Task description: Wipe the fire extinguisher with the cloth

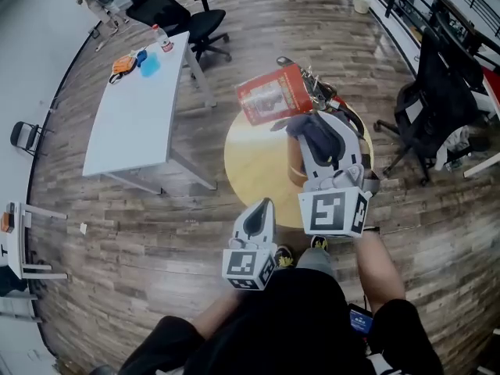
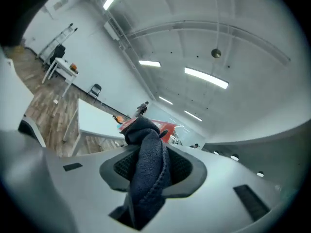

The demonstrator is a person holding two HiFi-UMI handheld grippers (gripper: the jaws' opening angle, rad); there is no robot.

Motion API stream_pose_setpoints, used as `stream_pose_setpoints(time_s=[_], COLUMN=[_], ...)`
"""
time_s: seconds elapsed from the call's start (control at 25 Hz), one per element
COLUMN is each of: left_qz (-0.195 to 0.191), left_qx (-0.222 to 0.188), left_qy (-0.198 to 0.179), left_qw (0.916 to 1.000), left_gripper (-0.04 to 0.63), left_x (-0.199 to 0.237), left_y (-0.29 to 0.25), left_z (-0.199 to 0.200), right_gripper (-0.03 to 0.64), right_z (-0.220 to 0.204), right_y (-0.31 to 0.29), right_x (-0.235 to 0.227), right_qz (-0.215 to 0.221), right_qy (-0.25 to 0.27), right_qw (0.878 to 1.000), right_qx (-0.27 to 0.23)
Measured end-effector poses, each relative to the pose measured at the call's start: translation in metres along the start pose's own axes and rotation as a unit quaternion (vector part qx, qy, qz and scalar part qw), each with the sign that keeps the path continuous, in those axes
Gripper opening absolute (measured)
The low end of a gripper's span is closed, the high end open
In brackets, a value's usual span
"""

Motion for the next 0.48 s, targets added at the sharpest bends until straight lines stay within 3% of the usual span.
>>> stream_pose_setpoints(time_s=[0.24, 0.36, 0.48], left_qz=[0.01, 0.012, 0.018], left_qx=[-0.004, -0.005, -0.008], left_qy=[0.0, 0.001, 0.003], left_qw=[0.9999, 0.9999, 0.9998], left_gripper=[0.023, 0.023, 0.023], left_x=[0.008, 0.012, 0.016], left_y=[0.004, 0.006, 0.007], left_z=[0.004, 0.004, 0.004], right_gripper=[0.138, 0.137, 0.137], right_z=[0.01, 0.003, -0.019], right_y=[-0.013, -0.004, -0.001], right_x=[0.044, 0.063, 0.092], right_qz=[0.02, 0.032, 0.076], right_qy=[0.117, 0.136, 0.13], right_qw=[0.993, 0.99, 0.989], right_qx=[0.0, -0.014, 0.005])
Point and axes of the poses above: the fingertips, and each gripper's own axes: y backward along the fingers, x to its left, z out of its top, the point moved 9 cm from there along y, backward along the fingers, and after that the axes turned 9 degrees about -x, right-handed, at the moved point
